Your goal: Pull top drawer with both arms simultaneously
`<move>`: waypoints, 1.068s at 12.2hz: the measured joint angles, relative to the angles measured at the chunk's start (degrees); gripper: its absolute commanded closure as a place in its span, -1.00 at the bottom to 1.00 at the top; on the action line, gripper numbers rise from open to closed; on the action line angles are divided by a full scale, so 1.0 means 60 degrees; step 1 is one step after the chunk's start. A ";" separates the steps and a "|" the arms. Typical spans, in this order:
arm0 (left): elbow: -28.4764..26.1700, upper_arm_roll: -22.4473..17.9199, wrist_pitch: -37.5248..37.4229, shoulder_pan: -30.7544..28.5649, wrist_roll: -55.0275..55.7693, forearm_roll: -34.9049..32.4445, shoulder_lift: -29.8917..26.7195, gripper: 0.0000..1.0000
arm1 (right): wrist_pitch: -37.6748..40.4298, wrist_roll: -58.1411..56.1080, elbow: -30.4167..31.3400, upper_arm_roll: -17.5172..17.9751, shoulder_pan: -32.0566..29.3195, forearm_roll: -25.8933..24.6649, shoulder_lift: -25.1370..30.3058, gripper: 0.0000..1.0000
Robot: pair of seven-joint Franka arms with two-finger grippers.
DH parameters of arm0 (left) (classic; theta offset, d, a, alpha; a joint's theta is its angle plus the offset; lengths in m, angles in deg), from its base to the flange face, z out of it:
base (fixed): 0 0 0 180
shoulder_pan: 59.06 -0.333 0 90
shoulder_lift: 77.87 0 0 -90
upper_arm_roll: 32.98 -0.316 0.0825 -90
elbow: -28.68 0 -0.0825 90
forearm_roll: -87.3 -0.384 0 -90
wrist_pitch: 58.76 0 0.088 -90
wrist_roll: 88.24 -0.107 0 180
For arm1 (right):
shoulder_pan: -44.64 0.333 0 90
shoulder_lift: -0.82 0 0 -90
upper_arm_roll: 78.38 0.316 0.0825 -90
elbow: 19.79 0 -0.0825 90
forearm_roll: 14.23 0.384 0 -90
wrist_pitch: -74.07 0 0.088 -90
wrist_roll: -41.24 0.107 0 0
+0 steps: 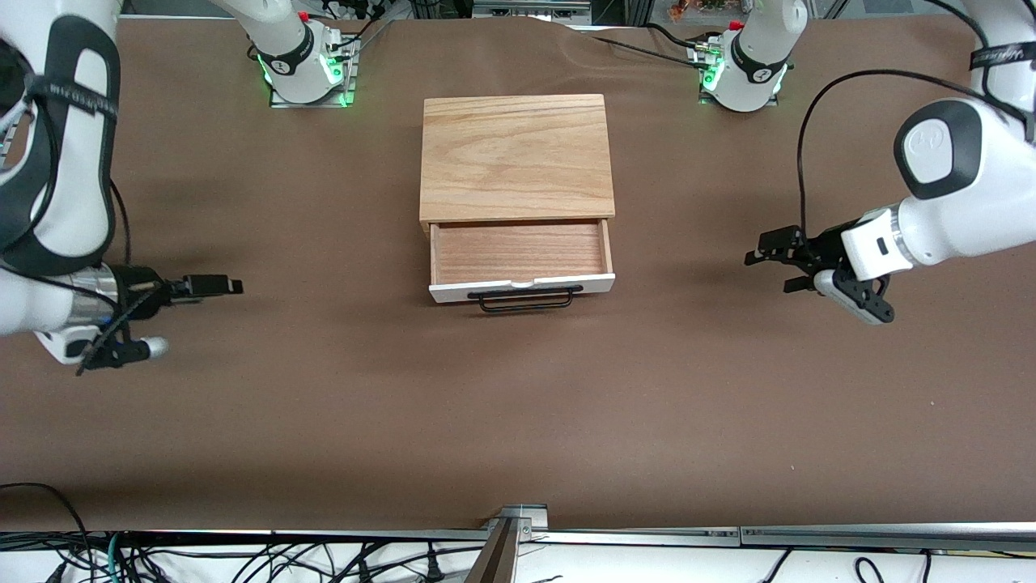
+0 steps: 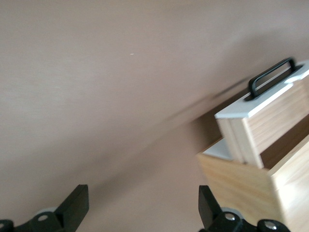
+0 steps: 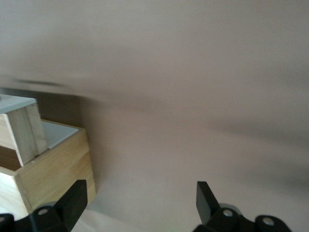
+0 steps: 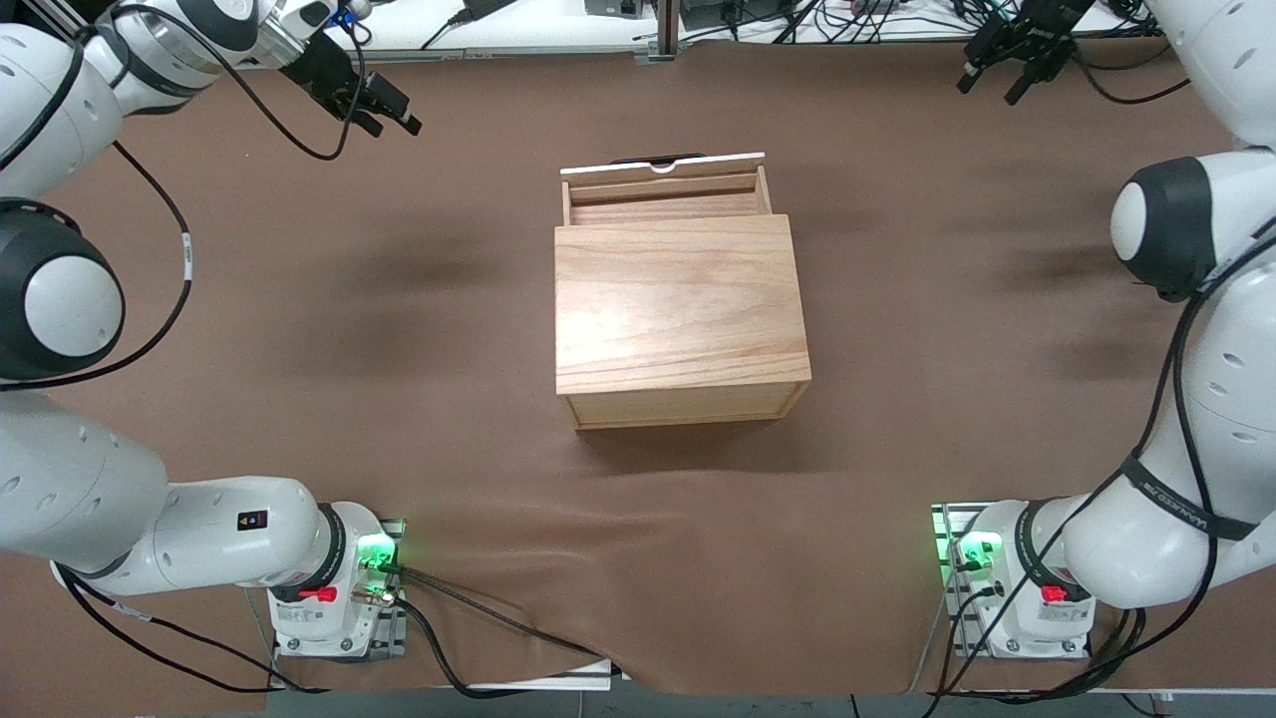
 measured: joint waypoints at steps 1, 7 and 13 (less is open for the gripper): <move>-0.0012 -0.0043 0.0019 0.0019 -0.0001 -0.0185 -0.0216 -1.00 | 0.0086 0.0785 0.0001 0.0001 0.0244 -0.0708 0.0349 -1.00; 0.0000 -0.0206 -0.0938 0.0041 0.2658 -0.2623 -0.1696 -1.00 | 0.0064 0.1732 -0.0179 -0.0733 0.0681 -0.2618 0.1152 -1.00; 0.1622 -0.0432 -0.3860 0.0312 0.5163 -0.3792 -0.2489 -1.00 | 0.0010 0.1734 -0.0849 -0.0461 0.0540 -0.2940 0.1619 -1.00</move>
